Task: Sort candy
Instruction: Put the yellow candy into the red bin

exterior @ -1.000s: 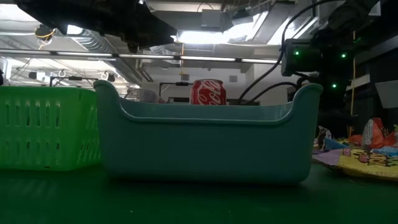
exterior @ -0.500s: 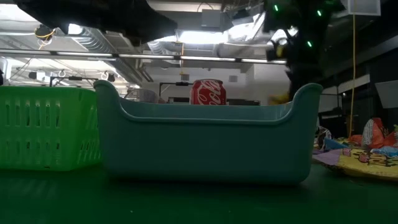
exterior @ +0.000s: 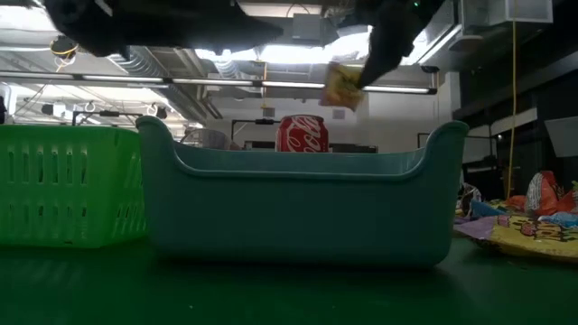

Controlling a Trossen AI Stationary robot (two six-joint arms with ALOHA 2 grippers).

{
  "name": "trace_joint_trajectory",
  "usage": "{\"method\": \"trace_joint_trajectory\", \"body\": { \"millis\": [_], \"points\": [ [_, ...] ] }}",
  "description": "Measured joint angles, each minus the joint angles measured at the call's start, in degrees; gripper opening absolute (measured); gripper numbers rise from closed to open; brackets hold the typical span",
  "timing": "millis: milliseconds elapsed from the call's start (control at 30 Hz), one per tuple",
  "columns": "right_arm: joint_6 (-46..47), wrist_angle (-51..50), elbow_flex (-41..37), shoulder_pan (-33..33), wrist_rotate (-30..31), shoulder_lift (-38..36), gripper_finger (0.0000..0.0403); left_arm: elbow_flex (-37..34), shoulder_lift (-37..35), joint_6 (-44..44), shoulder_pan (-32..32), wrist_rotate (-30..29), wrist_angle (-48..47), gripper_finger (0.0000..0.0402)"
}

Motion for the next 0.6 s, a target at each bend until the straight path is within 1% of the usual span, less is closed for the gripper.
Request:
{"method": "trace_joint_trajectory", "body": {
  "millis": [133,233,367,467,600],
  "points": [
    [0.0,3.9,0.0,0.0,-4.9,0.0,0.0002,5.2,5.1,0.1,1.2,4.0,-0.2,0.0178],
    [0.0,5.1,0.0,0.0,-6.8,0.0,0.0004,8.7,8.4,0.1,1.9,4.5,-0.6,0.0178],
    [0.0,5.1,0.0,0.0,-7.5,0.0,0.0004,12.3,10.9,0.0,2.9,4.4,-5.2,0.0178],
    [0.0,5.0,0.0,0.0,-7.5,0.0,0.0004,13.9,11.3,0.0,3.2,4.9,-9.4,0.0178],
    [0.0,5.3,0.0,0.0,-7.5,0.0,0.0005,14.0,11.3,0.0,3.2,5.5,-10.2,0.0177]
  ]
}}
